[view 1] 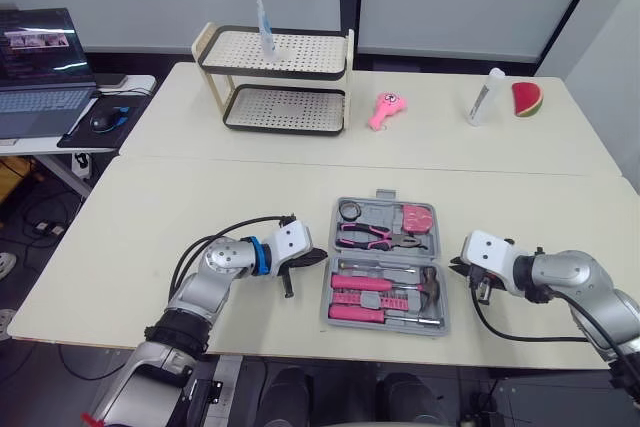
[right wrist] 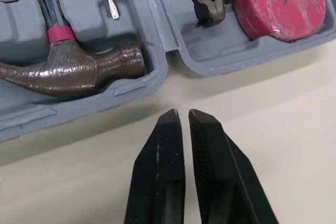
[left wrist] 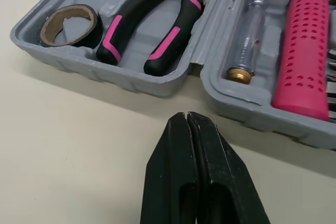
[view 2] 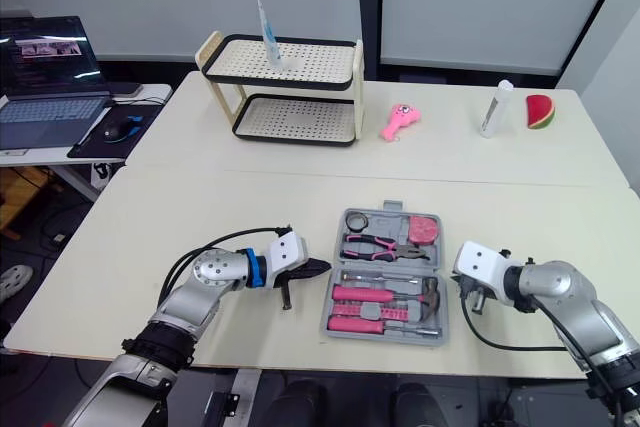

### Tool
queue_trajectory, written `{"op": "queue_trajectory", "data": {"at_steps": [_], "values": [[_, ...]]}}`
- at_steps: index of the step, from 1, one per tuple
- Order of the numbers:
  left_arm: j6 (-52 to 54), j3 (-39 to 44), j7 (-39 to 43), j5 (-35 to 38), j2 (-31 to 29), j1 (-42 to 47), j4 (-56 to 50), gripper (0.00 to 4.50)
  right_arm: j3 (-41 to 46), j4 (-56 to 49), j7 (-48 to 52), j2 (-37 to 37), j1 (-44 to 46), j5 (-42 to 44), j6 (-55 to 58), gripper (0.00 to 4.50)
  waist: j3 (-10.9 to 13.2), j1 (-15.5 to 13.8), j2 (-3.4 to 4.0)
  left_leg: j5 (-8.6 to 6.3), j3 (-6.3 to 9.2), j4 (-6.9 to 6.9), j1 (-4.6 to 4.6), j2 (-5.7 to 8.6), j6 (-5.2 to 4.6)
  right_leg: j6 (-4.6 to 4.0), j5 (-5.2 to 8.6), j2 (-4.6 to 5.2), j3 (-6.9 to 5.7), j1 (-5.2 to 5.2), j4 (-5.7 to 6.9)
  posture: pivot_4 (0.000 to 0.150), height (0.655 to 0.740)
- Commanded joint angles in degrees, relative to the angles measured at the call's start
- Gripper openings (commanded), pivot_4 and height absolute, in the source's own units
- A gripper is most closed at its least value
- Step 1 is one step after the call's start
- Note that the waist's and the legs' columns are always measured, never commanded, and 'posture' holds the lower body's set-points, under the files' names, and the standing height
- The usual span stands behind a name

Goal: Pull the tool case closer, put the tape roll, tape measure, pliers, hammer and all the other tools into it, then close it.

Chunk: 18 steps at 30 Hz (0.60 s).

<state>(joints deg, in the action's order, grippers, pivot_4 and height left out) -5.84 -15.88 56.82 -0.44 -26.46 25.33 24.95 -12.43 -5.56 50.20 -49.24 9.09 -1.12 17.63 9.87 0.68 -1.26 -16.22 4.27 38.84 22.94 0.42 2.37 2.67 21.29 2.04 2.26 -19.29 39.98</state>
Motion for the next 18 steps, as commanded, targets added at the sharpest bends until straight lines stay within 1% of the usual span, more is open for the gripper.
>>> {"op": "queue_trajectory", "data": {"at_steps": [1, 9, 18], "values": [[-2.2, -0.3, -0.8, -1.0, 1.1, 1.4, 1.3, 0.00, -0.4, 1.6, 0.2, 1.1, 1.1, -1.3, -1.9, 0.01, 0.0, 0.0, 0.00, 0.00, 0.00, 0.00, 0.00, 0.00, 0.00, 0.00, 0.00, 0.00, 0.00, 0.00, 0.00, 0.150, 0.7400], [-3.2, -0.4, 0.3, -1.8, 2.3, 2.5, 3.7, 0.00, -2.3, 4.6, 0.9, 4.5, 3.4, -2.9, -3.0, 0.01, 0.0, 0.5, 0.00, 0.02, 0.01, 0.01, -0.01, 0.00, 0.03, 0.00, 0.00, 0.00, -0.01, 0.00, 0.02, 0.150, 0.7400], [-2.1, -1.3, 1.6, -1.7, 3.4, 1.8, 1.5, 0.00, -3.2, 5.1, 3.2, 6.5, 4.9, -3.2, -4.6, 0.01, 0.0, 0.9, 0.00, 0.06, 0.03, 0.00, -0.02, -0.03, 0.10, 0.00, 0.00, -0.01, -0.02, 0.00, 0.03, 0.150, 0.7400]]}}
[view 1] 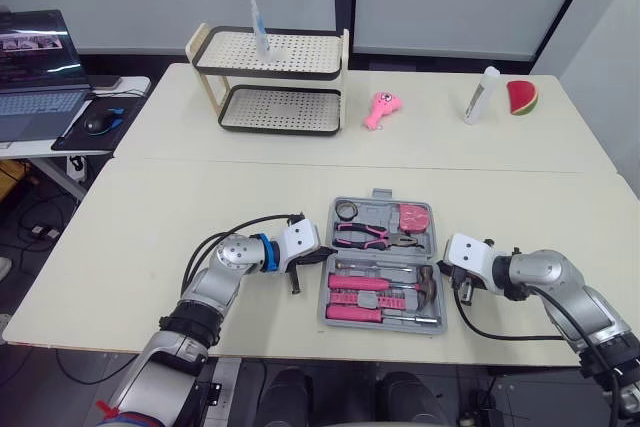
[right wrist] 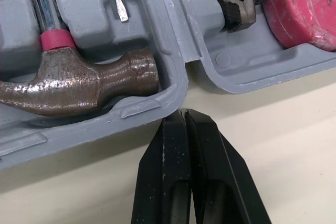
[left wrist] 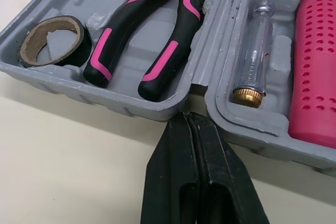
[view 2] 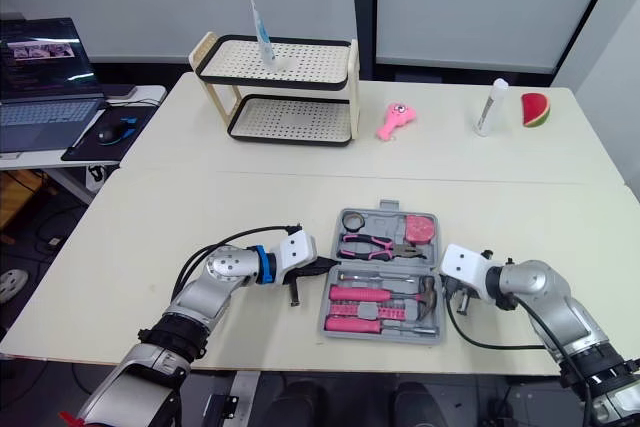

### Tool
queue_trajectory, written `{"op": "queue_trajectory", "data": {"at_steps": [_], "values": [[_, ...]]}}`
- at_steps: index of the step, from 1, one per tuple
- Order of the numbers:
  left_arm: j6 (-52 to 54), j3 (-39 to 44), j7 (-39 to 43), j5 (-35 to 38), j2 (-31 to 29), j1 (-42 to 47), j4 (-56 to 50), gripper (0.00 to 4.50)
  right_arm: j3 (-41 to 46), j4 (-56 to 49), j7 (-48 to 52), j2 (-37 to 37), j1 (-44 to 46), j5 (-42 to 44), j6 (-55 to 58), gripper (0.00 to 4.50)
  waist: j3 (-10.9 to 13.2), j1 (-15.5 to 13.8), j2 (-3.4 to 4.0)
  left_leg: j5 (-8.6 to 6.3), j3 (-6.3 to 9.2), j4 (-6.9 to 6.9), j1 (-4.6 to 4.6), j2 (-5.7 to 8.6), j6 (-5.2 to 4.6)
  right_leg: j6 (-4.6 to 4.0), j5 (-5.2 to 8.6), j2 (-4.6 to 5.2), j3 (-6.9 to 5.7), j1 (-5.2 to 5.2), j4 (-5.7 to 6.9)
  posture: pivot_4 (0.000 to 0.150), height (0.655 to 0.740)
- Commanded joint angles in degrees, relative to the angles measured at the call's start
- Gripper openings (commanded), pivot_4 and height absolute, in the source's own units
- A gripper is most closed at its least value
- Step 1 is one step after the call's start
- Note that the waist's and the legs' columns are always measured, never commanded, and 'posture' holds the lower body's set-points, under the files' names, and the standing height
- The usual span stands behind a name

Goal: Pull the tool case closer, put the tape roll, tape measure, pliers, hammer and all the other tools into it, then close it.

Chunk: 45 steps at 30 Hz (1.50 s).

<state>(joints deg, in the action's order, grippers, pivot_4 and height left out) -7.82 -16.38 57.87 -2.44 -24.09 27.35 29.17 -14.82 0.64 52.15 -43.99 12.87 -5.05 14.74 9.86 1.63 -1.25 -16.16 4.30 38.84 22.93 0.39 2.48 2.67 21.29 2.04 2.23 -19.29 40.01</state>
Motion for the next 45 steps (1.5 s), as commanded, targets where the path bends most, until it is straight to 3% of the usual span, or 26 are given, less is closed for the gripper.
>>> {"op": "queue_trajectory", "data": {"at_steps": [1, 16, 26, 45], "values": [[0.0, -0.9, 0.6, 0.3, 1.1, -0.3, -2.9, 0.00, -0.8, -1.2, 1.6, 1.4, 1.1, 0.8, -1.9, 0.01, 0.0, 0.0, 0.00, 0.00, 0.00, 0.00, 0.00, 0.00, 0.00, 0.00, 0.00, 0.00, 0.00, 0.00, 0.00, 0.150, 0.7400], [-0.2, -0.9, 0.1, -0.3, 0.7, -1.2, -3.8, 0.00, -1.1, 1.9, 2.2, 1.6, 2.1, -3.1, -6.0, 0.01, 0.0, 0.0, 0.00, 0.00, 0.01, 0.00, -0.01, -0.01, 0.00, 0.00, 0.00, 0.00, 0.00, 0.00, 0.00, 0.150, 0.7400], [-0.3, -0.8, -0.2, -0.9, 1.3, -0.7, -3.3, 0.00, -0.5, 0.2, 3.4, 3.4, 1.6, -1.3, -7.0, 0.01, 0.0, 0.0, 0.01, 0.03, 0.01, 0.00, -0.01, 0.01, 0.05, 0.00, 0.00, 0.00, -0.01, 0.00, 0.00, 0.150, 0.7400], [10.0, -1.9, 5.2, 1.7, -2.8, -11.3, -22.1, 0.00, -0.1, -10.4, 10.7, -2.4, -5.8, 0.5, -3.4, 0.01, 0.0, -0.1, 0.03, -0.06, 0.04, -0.02, 0.01, 0.01, -0.10, 0.00, 0.00, 0.02, -0.01, 0.02, -0.03, 0.150, 0.7400]]}}
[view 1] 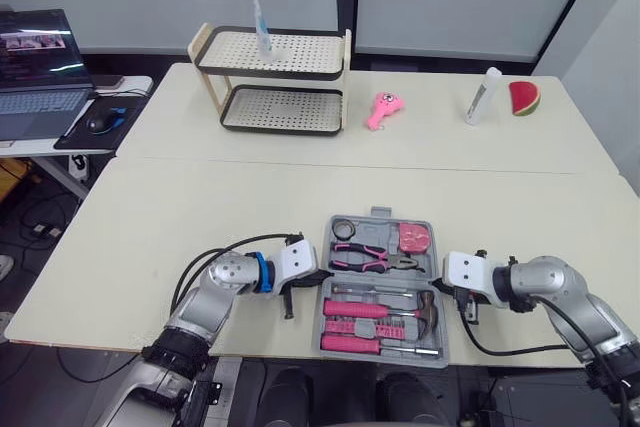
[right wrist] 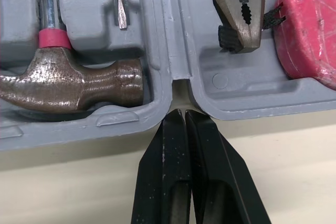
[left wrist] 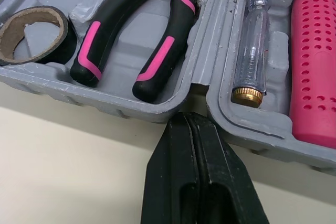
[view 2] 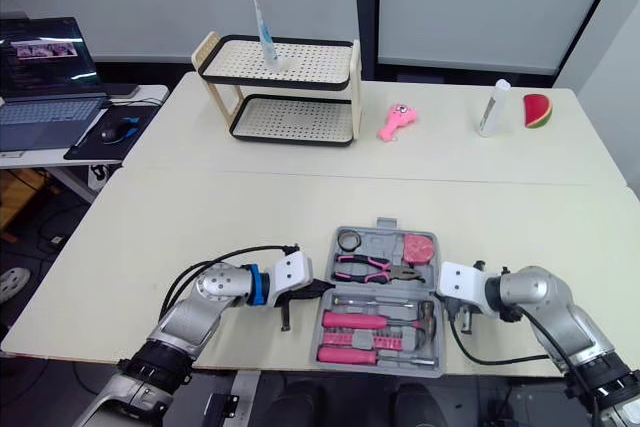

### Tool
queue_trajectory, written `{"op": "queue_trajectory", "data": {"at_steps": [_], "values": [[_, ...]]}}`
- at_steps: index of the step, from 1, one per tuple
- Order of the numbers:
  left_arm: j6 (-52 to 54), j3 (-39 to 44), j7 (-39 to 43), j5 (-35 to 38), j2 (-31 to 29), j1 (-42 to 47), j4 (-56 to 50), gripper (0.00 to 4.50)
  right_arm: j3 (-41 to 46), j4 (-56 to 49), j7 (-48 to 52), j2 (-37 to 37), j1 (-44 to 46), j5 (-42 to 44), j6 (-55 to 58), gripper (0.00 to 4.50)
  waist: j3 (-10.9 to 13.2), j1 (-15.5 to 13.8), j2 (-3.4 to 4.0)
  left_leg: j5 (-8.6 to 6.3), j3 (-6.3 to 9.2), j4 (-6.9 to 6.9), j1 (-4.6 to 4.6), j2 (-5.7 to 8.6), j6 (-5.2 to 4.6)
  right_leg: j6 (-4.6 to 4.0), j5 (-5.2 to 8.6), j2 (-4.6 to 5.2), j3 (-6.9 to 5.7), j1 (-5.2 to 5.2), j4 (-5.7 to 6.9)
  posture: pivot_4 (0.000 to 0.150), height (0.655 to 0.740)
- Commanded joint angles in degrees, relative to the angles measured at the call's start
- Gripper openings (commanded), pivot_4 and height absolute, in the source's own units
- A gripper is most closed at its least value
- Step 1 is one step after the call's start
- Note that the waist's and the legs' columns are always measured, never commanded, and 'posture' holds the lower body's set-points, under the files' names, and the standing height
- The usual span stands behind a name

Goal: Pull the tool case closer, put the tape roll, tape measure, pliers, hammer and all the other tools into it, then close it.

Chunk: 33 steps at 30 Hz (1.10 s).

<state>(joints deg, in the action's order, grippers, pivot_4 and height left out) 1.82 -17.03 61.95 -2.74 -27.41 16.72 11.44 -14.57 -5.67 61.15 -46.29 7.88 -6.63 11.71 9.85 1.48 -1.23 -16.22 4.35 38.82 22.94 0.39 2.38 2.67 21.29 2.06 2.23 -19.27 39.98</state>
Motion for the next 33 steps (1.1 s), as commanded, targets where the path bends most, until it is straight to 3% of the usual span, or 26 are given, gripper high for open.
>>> {"op": "queue_trajectory", "data": {"at_steps": [1, 16, 33], "values": [[0.6, -1.3, 1.2, 2.0, 0.3, -1.1, -5.0, 0.00, -0.3, -4.4, 1.6, -0.2, -1.0, 2.1, -0.2, 0.01, 0.0, 0.0, 0.00, 0.00, -0.01, 0.00, 0.00, 0.00, 0.00, 0.00, 0.00, 0.00, 0.01, 0.00, 0.00, 0.150, 0.7400], [4.4, -2.5, 1.8, 2.5, -1.3, -4.4, -10.3, 0.00, -0.2, -5.5, 2.8, -1.5, -1.8, 1.8, 0.8, 0.01, 0.0, 0.0, 0.00, -0.01, 0.00, -0.01, 0.00, 0.01, -0.01, 0.00, 0.00, 0.00, 0.01, 0.01, 0.00, 0.150, 0.7400], [2.9, -2.1, -1.2, 0.7, 0.0, -3.3, -8.5, 0.00, 0.0, -5.6, 0.9, 0.0, -1.2, 1.5, 1.7, 0.01, 0.0, 0.0, 0.00, -0.01, 0.00, 0.00, -0.02, 0.01, -0.01, 0.00, 0.00, 0.00, 0.00, 0.04, -0.01, 0.150, 0.7400]]}}
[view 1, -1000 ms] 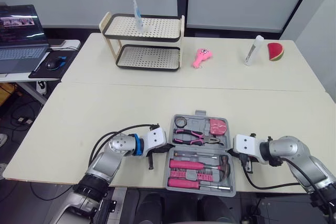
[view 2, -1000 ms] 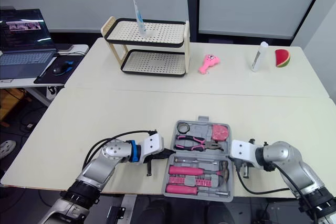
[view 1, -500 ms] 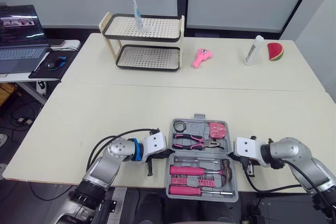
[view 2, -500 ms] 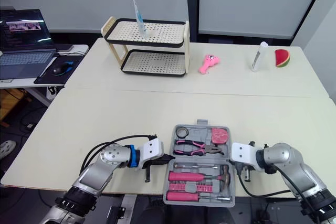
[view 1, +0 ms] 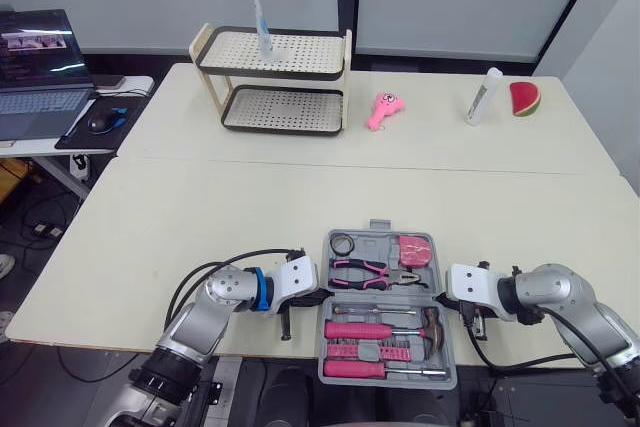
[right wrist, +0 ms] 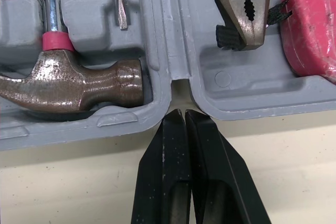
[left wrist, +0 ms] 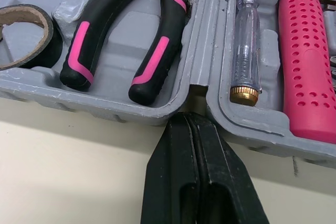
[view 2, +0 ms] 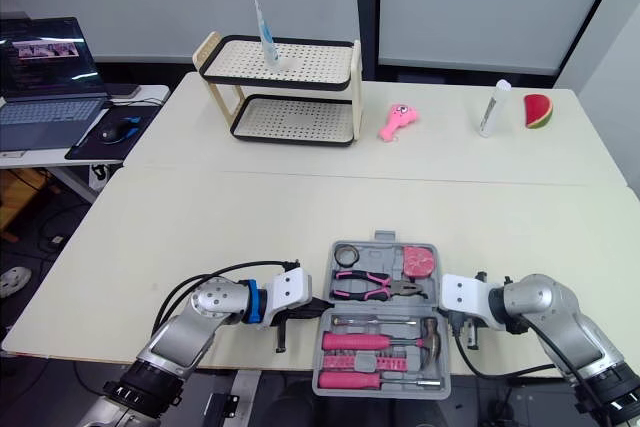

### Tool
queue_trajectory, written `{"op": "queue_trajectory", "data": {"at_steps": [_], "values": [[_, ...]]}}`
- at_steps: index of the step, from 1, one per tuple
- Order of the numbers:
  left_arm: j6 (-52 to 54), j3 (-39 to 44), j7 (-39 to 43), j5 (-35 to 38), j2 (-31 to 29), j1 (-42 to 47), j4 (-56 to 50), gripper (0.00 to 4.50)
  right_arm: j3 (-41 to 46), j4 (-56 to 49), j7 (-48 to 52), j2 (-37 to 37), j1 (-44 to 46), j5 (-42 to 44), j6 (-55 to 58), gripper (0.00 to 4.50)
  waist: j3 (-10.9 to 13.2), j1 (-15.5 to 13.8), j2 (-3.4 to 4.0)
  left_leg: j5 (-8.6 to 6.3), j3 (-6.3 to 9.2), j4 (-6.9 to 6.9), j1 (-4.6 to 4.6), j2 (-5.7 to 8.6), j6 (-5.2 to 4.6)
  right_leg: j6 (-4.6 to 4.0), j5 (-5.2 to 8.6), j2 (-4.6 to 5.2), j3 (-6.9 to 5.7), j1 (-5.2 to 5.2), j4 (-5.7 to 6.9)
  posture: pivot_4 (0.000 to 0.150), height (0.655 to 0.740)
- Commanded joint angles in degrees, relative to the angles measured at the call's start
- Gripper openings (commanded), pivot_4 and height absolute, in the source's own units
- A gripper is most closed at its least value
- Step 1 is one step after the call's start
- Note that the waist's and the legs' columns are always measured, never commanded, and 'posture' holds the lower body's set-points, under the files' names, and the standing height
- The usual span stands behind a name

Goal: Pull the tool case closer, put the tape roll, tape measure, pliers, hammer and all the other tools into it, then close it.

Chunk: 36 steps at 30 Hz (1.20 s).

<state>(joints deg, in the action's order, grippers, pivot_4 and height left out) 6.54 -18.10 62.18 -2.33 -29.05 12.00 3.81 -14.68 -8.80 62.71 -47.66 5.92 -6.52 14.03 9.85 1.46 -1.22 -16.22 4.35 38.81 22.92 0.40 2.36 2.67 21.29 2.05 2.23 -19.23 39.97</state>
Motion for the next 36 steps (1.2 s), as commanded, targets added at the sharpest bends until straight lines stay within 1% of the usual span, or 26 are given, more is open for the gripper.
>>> {"op": "queue_trajectory", "data": {"at_steps": [1, 8, 17, 36], "values": [[-1.9, -1.0, -1.8, 0.2, 1.9, 1.9, -0.4, 0.00, 0.1, -2.4, -0.9, 1.6, 1.0, 1.4, -0.6, 0.01, 0.0, 0.0, 0.00, 0.00, 0.00, 0.00, 0.00, 0.00, 0.00, 0.00, 0.00, 0.00, 0.00, 0.01, 0.00, 0.150, 0.7400], [-2.6, -1.2, -3.1, -0.1, 3.0, 4.5, 2.8, 0.00, 0.4, -0.6, -2.8, 2.4, 2.7, 0.7, -0.3, 0.01, 0.0, 0.0, 0.00, 0.00, 0.00, 0.02, -0.02, 0.01, 0.00, 0.00, 0.00, -0.01, -0.01, 0.02, 0.01, 0.150, 0.7400], [-3.0, -2.1, -3.7, -1.0, 4.3, 5.7, 4.1, 0.00, 0.5, 0.2, -4.5, 2.9, 3.6, -0.1, 0.1, 0.01, 0.0, -0.1, 0.00, 0.00, 0.00, 0.02, -0.01, 0.02, 0.01, 0.00, 0.00, 0.00, -0.01, 0.02, 0.01, 0.150, 0.7400], [-3.7, -2.0, -3.6, -1.3, 4.0, 6.0, 4.7, 0.00, 0.0, 1.0, -5.4, 3.6, 4.6, -0.3, 0.2, 0.01, 0.0, 0.0, 0.00, 0.00, 0.00, 0.03, -0.02, 0.02, 0.01, 0.00, 0.00, 0.00, -0.01, 0.03, 0.01, 0.150, 0.7400]]}}
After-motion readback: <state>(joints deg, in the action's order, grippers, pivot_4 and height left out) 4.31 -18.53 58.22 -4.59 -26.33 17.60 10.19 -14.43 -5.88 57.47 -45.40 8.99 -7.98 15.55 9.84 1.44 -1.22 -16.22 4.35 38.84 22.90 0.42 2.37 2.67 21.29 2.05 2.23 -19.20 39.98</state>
